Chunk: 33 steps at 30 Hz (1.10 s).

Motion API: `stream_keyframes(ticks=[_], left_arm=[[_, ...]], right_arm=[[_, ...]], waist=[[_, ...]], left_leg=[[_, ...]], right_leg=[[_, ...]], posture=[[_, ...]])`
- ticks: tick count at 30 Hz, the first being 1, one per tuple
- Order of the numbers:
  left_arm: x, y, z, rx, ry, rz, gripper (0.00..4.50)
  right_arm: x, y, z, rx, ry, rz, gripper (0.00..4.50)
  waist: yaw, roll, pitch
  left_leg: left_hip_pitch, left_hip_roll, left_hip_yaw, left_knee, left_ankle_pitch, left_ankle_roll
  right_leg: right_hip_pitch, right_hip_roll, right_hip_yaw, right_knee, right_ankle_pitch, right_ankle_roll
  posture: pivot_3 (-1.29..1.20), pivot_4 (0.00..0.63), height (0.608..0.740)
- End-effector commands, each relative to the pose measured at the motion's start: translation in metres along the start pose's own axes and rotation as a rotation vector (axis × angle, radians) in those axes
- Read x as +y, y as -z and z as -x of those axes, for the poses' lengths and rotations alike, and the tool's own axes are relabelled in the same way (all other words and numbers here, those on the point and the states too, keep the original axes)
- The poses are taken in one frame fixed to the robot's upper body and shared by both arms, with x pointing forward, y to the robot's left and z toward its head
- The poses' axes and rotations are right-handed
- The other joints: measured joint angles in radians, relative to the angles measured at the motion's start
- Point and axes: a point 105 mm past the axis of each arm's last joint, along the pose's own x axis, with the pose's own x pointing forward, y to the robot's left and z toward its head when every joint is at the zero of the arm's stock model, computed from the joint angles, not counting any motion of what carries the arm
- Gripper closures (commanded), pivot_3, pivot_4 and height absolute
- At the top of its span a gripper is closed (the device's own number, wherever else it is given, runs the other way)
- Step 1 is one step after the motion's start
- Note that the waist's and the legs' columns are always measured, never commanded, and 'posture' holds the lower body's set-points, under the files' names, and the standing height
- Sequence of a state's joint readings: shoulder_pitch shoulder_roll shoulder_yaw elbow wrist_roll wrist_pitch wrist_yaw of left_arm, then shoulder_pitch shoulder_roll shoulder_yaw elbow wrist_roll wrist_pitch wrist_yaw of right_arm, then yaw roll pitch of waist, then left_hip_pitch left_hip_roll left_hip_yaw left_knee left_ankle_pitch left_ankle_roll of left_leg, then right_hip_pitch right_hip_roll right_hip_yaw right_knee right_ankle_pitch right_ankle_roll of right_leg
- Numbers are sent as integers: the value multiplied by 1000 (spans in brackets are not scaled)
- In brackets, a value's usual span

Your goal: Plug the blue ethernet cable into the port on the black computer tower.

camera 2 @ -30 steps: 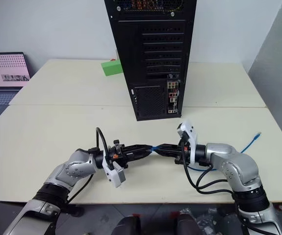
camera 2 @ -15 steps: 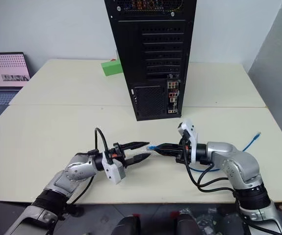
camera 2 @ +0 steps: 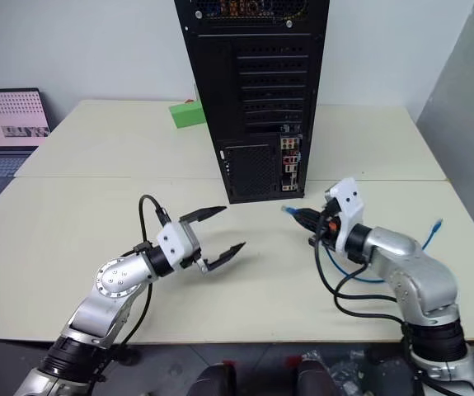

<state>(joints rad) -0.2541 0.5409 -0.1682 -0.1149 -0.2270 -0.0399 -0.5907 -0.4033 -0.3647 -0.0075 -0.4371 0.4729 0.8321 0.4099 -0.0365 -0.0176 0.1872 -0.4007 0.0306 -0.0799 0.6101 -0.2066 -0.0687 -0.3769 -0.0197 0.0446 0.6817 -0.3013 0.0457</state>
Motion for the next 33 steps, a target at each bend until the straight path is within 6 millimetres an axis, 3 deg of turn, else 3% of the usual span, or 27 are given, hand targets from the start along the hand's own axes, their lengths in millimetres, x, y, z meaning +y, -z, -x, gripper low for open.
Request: stream_keyframes(ticks=[1,6,14,33], left_arm=[[15,-17,-10,-2,-99,64,44],[20,-25,-24,8,-132,115,44],[35,-38,-35,7,-177,204,44],[35,-38,-35,23,-182,210,44]], right_arm=[[1,-26,-14,-114,212,37,4500],[0,-35,-34,-169,364,-31,4500],[-11,-39,-46,-201,478,-109,4500],[-9,-44,-64,-214,449,-95,4500]], waist=[[1,0,0],[3,0,0],[3,0,0],[3,0,0]], left_leg=[[0,0,0,0,0,0],[-1,0,0,0,0,0],[-1,0,0,0,0,0],[-2,0,1,-1,0,0]], right_leg=[[0,0,0,0,0,0],[-1,0,0,0,1,-1],[-2,0,0,0,1,-1],[-3,0,1,0,1,-1]], posture=[[0,150,740],[0,150,740],[0,150,740],[0,150,740]])
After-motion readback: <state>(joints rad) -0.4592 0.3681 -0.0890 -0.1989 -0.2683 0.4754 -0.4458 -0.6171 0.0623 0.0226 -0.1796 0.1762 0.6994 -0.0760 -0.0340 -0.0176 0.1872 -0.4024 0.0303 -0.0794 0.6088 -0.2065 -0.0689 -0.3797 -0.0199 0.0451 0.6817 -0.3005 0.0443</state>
